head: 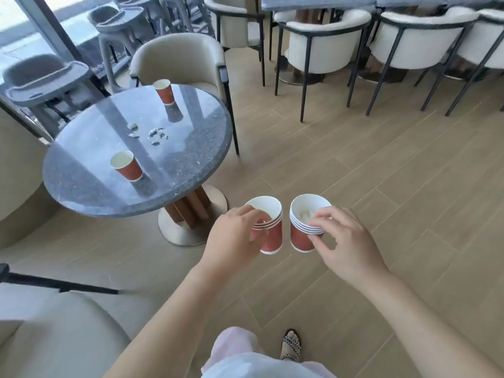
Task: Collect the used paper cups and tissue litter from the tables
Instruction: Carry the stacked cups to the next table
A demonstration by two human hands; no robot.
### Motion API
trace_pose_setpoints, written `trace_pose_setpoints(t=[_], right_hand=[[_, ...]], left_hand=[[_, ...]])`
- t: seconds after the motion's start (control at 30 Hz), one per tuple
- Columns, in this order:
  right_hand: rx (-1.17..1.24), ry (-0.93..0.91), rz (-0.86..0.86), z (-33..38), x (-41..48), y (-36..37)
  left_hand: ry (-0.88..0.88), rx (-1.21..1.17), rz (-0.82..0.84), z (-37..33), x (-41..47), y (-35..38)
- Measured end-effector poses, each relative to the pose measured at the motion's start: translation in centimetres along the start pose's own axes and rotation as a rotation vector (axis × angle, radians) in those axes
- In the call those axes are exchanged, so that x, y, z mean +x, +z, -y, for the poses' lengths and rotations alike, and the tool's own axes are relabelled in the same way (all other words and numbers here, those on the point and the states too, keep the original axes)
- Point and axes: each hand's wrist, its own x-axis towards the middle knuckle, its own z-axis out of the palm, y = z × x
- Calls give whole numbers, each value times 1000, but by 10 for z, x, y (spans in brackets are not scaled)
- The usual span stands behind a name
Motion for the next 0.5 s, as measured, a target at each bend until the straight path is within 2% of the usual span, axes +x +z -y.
trace_pose_setpoints(t=[0.2, 0.5], right_hand=[[66, -75, 43, -30, 73, 22], [151, -242, 161, -30, 226, 84]], left_hand=[[-104, 31, -49, 21, 55, 3], [-315, 55, -180, 95, 156, -3]])
